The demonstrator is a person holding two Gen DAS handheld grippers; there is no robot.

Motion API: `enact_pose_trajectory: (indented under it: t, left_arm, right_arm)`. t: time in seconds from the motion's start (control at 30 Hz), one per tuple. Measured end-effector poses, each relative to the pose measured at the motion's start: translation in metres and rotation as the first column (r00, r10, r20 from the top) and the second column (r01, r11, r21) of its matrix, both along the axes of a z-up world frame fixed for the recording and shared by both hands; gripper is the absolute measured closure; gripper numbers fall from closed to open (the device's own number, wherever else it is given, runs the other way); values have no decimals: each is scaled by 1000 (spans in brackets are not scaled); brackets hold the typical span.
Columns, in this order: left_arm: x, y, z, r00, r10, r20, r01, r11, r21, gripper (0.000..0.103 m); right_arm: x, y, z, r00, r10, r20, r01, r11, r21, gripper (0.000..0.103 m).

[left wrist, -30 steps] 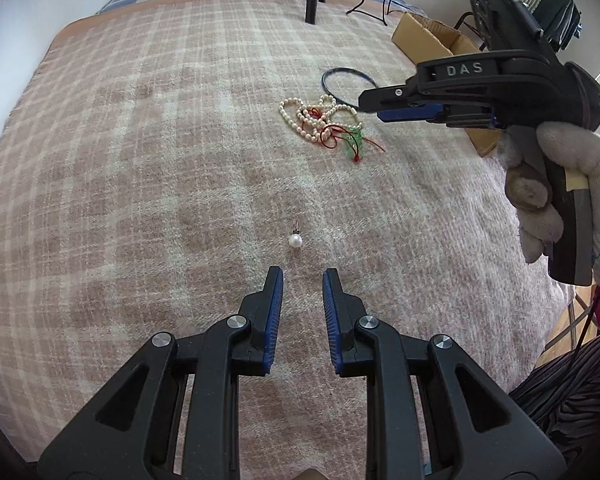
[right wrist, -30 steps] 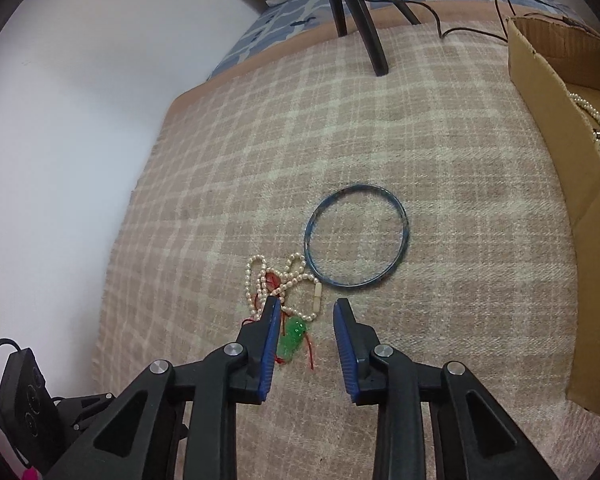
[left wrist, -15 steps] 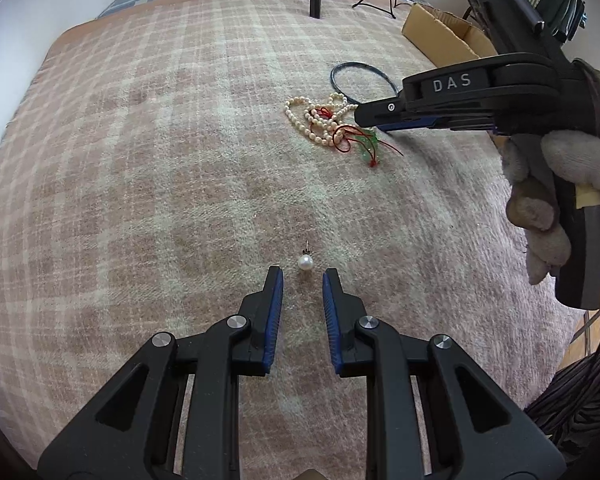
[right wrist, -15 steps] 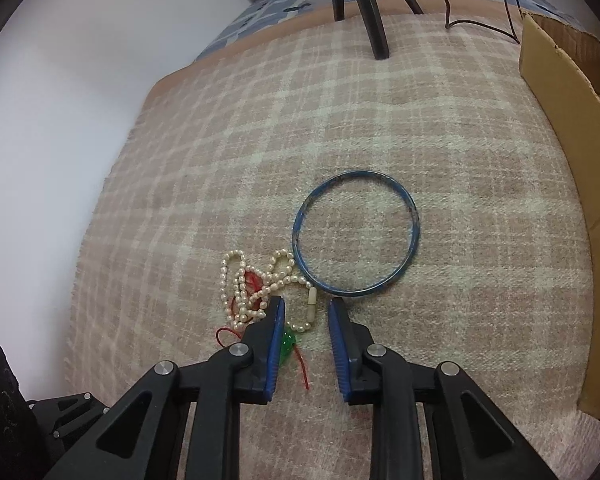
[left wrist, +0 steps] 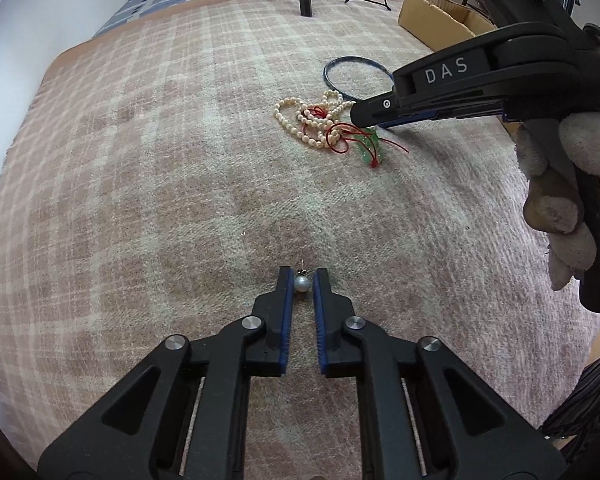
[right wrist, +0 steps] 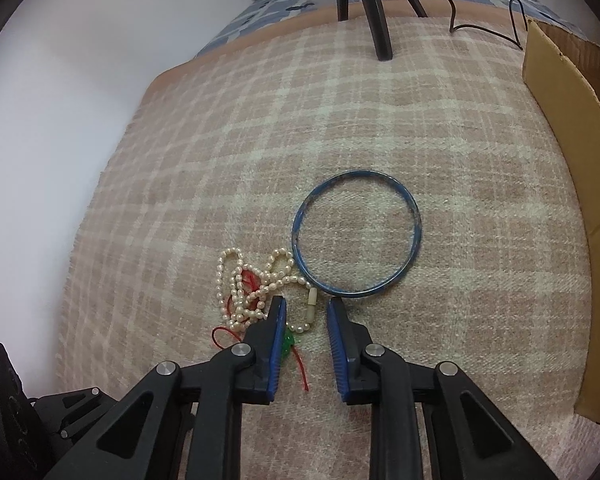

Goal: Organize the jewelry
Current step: 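Close left gripper on the pearl earring while right gripper closes on the pearl strand, then lift and carry the earring with left gripper while right gripper carries the pearl strand to the box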

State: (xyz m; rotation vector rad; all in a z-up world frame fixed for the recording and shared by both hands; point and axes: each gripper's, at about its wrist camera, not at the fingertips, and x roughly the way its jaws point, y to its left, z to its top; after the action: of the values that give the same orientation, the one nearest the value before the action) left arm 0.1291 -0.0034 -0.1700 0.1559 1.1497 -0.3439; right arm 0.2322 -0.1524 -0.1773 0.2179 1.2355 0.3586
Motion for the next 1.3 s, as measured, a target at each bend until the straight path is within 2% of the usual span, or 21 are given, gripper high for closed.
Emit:
enact_pose_trajectory:
  t: [0.07, 0.1, 0.2, 0.67, 0.9, 1.3]
  left_arm:
    - [1, 2, 0, 1000, 5, -2, -5, 1000, -7, 96]
    - [1, 2, 1, 1000, 8, -3, -8, 1000, -11, 97]
    - [2, 4, 3, 1000, 12, 2, -12, 1000, -17, 97]
    - [-7, 25, 24, 998, 53, 36, -50, 996, -73, 97]
    - [-6, 33, 38, 996, 75, 56, -69, 992, -103, 97]
    - [-3, 44, 72, 988, 123, 92, -105, 977, -184, 97]
  right_arm:
    - [0, 0, 0, 1000, 3, 6, -3, 1000, -5, 90]
    - [0, 0, -1, 1000, 2, 8, -2, 1000, -10, 97]
    - [0, -2, -1, 1000, -2, 7, 2, 1000, 14, 101]
    - [-8, -8, 31, 999, -2, 49, -6, 985, 175, 102]
    - [-10, -2, 64, 993, -1, 118, -26, 973, 228, 102]
    - [-18, -16, 126, 970, -43, 241, -38, 947, 319, 102]
